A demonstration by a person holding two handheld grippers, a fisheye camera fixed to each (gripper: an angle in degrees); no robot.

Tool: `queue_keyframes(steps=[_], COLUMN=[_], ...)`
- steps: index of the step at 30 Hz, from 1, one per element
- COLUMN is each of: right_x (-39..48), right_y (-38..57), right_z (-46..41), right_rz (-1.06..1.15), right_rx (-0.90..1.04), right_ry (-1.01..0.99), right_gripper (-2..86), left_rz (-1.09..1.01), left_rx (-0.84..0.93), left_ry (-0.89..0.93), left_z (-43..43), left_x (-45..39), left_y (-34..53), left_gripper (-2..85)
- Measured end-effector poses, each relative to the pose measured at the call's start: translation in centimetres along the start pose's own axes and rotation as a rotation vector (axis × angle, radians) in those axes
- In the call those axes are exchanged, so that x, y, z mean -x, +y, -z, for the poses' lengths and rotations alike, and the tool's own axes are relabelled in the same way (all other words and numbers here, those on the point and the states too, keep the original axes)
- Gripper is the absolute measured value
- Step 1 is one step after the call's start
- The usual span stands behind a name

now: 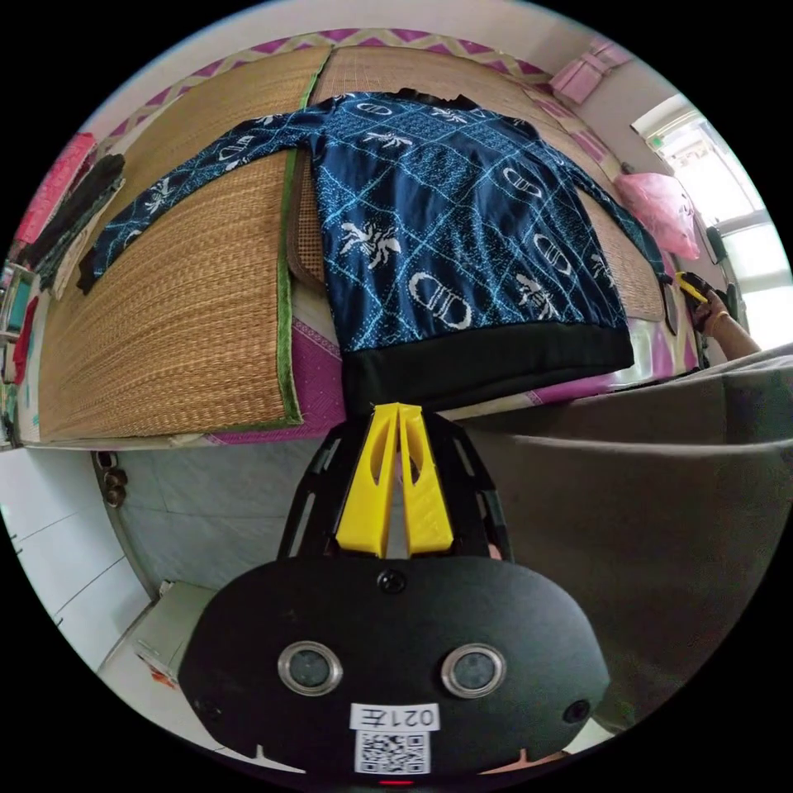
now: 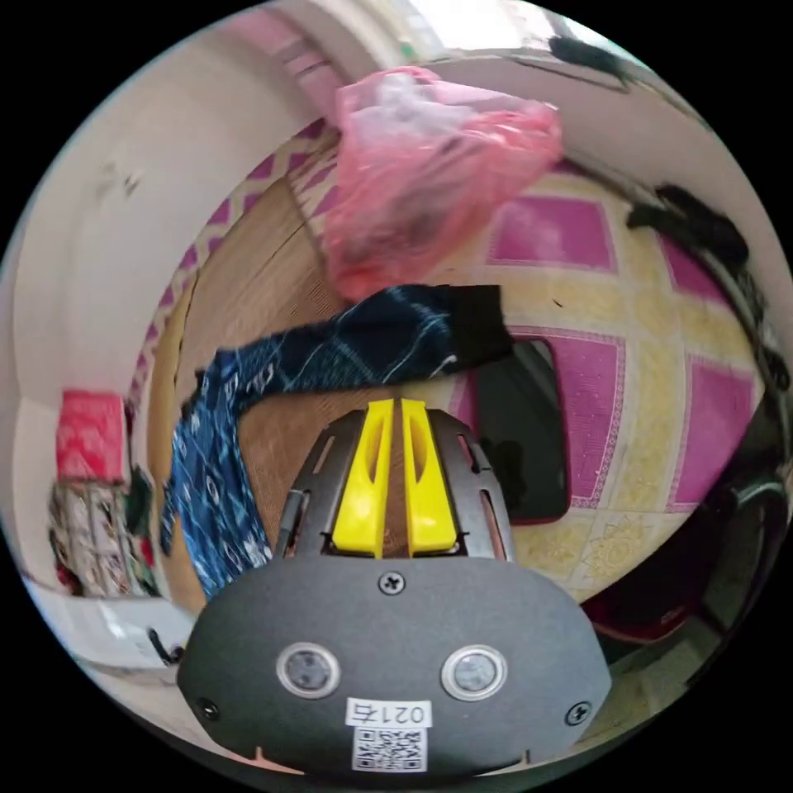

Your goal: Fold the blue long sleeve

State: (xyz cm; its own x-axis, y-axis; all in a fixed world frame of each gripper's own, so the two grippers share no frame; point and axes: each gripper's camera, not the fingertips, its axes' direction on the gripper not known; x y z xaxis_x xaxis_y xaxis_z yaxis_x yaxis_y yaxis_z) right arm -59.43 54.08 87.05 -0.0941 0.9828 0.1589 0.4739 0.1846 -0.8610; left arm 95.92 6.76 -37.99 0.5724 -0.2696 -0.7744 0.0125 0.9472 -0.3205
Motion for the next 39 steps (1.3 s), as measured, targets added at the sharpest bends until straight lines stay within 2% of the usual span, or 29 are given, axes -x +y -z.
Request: queue_keyframes(steps=[8,10,14,17,20,23,25,29,34,39], right_x=[-7.3,-8.1,-8.4,-6.8,-2.8,4.6,12.2,24.8,42.3,55.2], right_y=[-0.9,-1.1,-2.4,-3.5,-4.2,-4.3,-3.1,0.9,8.5,16.1], right_z=[-3.6,-3.9,-4.6,-3.3,-0.1,4.3,7.1,8.6,5.3,-2.8], right_rz=[-0.322,-0.387,-0.442,-0.389,-0.221,0.080,0.371,0.768,1.130,1.350], right_rx=[0.002,-0.067,-0.064,-0.087,-0.141,-0.217,-0.274,-0.320,-0.293,-0.163], right_ry=[-0.175,-0.222,-0.249,-0.212,-0.157,-0.057,0.033,0.111,0.097,0.125], right_gripper=[8.6,8.4,6.0,2.4,1.2,0.7,0.5,0.4,0.2,0.1], left_rz=[0.130,0.132,0.131,0.142,0.157,0.156,0.149,0.124,0.083,0.078], left_rx=[0.026,0.031,0.015,-0.015,-0.045,-0.067,-0.079,-0.112,-0.119,-0.148], left_ry=[-0.041,-0.057,-0.081,-0.078,-0.057,-0.039,-0.023,0.011,0.053,0.092], left_z=[-1.2,-1.5,-1.8,-2.1,-2.9,-4.1,-4.9,-6.7,-8.8,-9.3], left_x=[0.5,0.6,1.1,1.8,2.8,4.2,5.3,8.9,14.3,21.3], left_y=[1.2,1.0,0.4,0.3,0.2,0.0,-0.3,-1.4,-2.8,-2.5], left_gripper=[-1.0,-1.0,-1.0,-1.0,-1.0,-1.0,-1.0,-1.0,-1.0,-0.9])
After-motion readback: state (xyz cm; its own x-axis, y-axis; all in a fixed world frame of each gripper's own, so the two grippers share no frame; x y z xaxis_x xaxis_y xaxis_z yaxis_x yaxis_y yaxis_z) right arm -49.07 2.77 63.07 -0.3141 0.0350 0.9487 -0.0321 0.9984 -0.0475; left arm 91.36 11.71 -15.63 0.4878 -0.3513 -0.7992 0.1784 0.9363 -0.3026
